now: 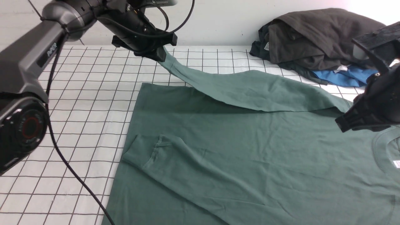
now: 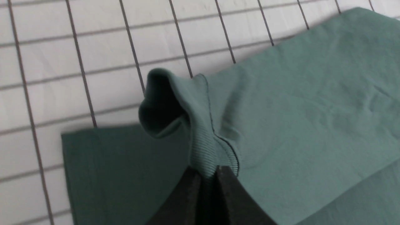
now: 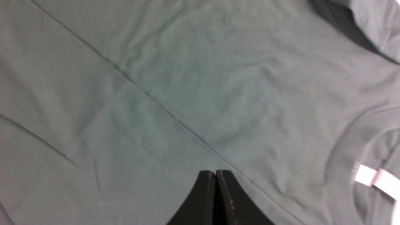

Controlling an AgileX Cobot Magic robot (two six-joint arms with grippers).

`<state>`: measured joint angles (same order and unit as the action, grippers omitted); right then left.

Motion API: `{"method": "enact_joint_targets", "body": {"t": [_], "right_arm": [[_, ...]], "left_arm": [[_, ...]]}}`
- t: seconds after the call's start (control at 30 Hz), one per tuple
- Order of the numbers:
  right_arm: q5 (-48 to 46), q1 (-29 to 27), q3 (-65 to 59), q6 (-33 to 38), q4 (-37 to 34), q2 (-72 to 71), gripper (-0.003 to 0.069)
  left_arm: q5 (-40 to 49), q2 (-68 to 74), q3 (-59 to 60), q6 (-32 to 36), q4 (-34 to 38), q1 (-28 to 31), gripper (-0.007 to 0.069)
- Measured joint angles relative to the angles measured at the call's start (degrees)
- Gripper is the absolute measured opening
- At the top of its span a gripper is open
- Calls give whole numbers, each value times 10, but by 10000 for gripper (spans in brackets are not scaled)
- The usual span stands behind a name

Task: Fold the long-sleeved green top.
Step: Use the left arm to drag and drop the cuff onto the cuff closest to the left arm, then use both arms simultaneously to clamp the lower edge of the clothing fabric

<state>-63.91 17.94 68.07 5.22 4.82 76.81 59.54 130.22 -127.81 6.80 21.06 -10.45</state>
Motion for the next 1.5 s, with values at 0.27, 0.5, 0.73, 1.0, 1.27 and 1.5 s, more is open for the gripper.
{"method": "enact_joint_targets", "body": {"t": [0.27,0.5,0.73,1.0,1.27,1.5], "right_arm": [[-16,0,0,-2,-18,-113,-14],[-20,0,0,-2,-27,-132,-14],[-43,0,0,-2,-38,-132,-14],[-66,0,0,5,-48,-132,-14],[-81,0,-3,43,-98,-137,-14],[-81,50,-74,95,-184,-183,-14]], "left_arm": [[-17,-235,335,70,24,3,24],[-62,-336,521,81,22,-30,24],[-106,-333,616,81,-4,-37,39],[-109,-333,626,81,-42,-37,226],[-7,-401,628,138,-32,-110,384],[95,-481,688,162,-117,-245,328]]}}
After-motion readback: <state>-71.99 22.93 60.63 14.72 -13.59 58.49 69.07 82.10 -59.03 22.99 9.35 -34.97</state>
